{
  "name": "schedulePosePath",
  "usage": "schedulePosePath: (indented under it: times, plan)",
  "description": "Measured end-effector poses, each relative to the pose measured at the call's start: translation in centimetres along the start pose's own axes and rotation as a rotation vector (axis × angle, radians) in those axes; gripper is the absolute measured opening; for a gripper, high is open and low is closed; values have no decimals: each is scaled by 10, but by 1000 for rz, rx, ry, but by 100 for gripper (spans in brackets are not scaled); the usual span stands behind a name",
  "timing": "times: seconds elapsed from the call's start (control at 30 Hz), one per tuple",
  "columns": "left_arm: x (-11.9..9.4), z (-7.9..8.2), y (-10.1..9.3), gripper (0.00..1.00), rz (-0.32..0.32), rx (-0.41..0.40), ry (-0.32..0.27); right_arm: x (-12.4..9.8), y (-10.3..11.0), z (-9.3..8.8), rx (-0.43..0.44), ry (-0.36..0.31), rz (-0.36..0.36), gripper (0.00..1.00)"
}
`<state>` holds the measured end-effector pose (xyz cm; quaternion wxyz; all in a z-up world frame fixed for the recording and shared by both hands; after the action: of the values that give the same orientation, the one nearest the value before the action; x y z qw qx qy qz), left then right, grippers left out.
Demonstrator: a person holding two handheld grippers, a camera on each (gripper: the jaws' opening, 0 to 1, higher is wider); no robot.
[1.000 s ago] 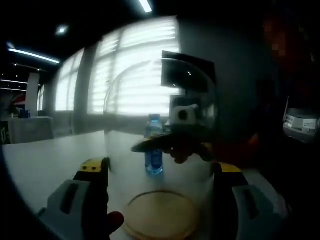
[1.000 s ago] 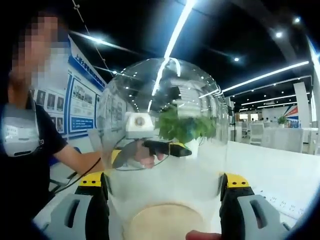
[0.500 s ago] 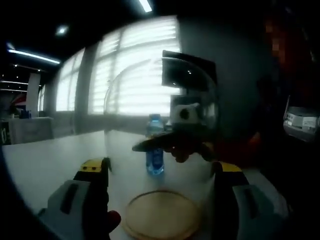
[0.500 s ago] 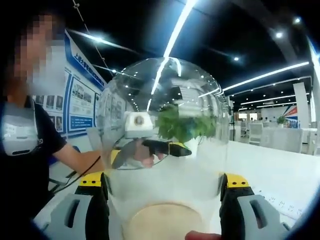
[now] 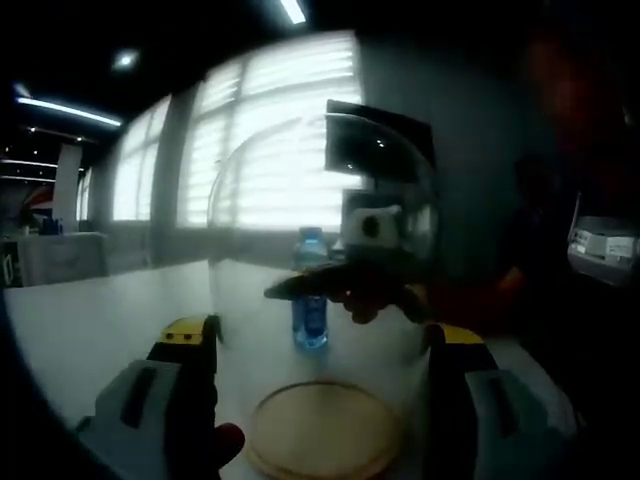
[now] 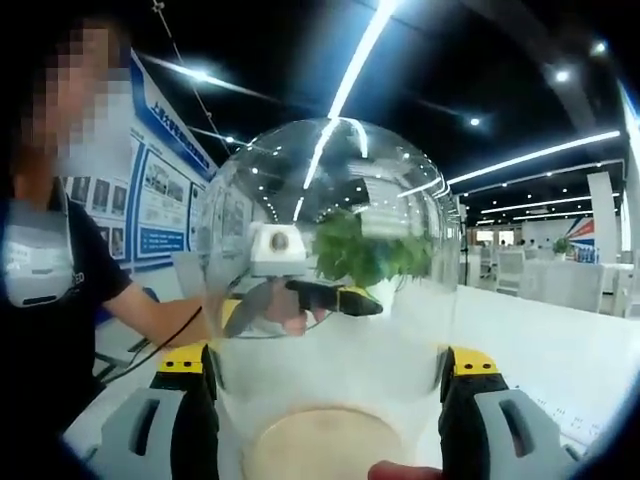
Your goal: Open the cover put in the Mizone put the cover back on
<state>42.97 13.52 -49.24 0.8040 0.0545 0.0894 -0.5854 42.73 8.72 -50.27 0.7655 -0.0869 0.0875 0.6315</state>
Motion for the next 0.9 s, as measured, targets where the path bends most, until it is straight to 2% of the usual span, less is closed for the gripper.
schedulePosePath:
  times: [0.2,0.7,0.9]
  plan:
    - [-1,0,0,75,-7,-4,-37,0,0,0,-1,-31,9,86]
    - [1,2,2,74,5,-1,-12,0,0,1,2,-26,10,86]
    - [1,3,2,74,4,0,-30,-1,0,2,7,-31,8,86]
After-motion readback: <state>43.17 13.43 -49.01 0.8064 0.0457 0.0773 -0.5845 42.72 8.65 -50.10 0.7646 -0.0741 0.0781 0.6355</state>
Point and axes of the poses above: the point that each gripper's makers call its tool centre point, and the gripper's own axes: x roughly forward along the fingers, y roughly to its left, z roughly out of its top, the point moved 1 cm from there along -x, roughly backward along the fingers, and after that the axes turned 13 degrees about y, right-handed, at the moved point
